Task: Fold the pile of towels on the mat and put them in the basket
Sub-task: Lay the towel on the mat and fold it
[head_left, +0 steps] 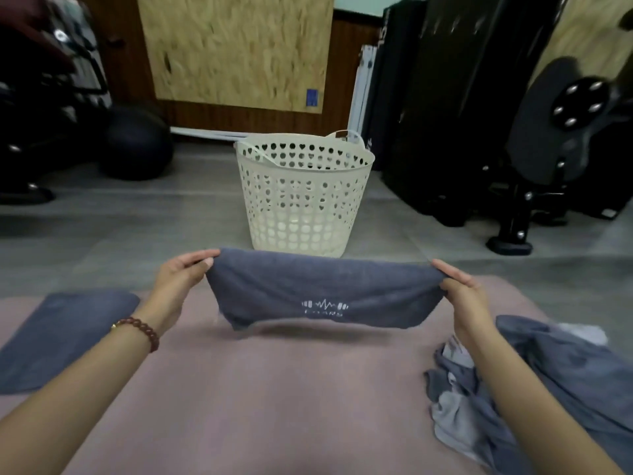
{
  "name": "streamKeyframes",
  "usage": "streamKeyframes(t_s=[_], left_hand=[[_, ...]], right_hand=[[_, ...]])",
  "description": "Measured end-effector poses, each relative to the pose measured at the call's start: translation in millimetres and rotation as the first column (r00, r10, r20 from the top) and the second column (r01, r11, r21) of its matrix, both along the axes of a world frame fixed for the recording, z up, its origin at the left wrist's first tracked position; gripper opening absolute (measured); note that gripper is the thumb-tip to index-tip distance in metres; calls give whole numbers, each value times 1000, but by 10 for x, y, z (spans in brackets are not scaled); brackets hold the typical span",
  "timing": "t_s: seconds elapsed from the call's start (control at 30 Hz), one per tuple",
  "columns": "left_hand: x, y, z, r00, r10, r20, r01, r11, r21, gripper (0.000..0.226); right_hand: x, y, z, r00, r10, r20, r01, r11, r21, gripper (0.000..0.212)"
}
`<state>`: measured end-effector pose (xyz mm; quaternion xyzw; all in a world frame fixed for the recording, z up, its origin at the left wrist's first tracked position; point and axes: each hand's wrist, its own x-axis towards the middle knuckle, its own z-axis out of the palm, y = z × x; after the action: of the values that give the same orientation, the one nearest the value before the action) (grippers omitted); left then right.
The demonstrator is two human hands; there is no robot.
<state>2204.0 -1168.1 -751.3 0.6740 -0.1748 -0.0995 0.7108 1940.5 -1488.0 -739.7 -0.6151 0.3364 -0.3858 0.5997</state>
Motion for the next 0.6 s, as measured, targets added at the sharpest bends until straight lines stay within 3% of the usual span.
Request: streamKeyframes(t_s=[0.13,0.23,0.4,0.6], left_hand=[[-187,114,-93,997,43,-64,-47,997,-53,33],[-482,321,-605,992,-4,-127,13,998,67,27],[-985,810,-1584,964,-25,-265,108,947,304,22],[-1109,940,-1920,956,31,-293,75,936,344,31]], right_hand=[[-249,177,-94,999,-38,-28,36,997,-73,43],[-587,338,-568,980,66,-189,-83,993,-83,45],[-1195,684,-1565,838,216,-501,-248,969,2,58],[-1218,811,-1921,797,149,-585,-64,985,162,21]])
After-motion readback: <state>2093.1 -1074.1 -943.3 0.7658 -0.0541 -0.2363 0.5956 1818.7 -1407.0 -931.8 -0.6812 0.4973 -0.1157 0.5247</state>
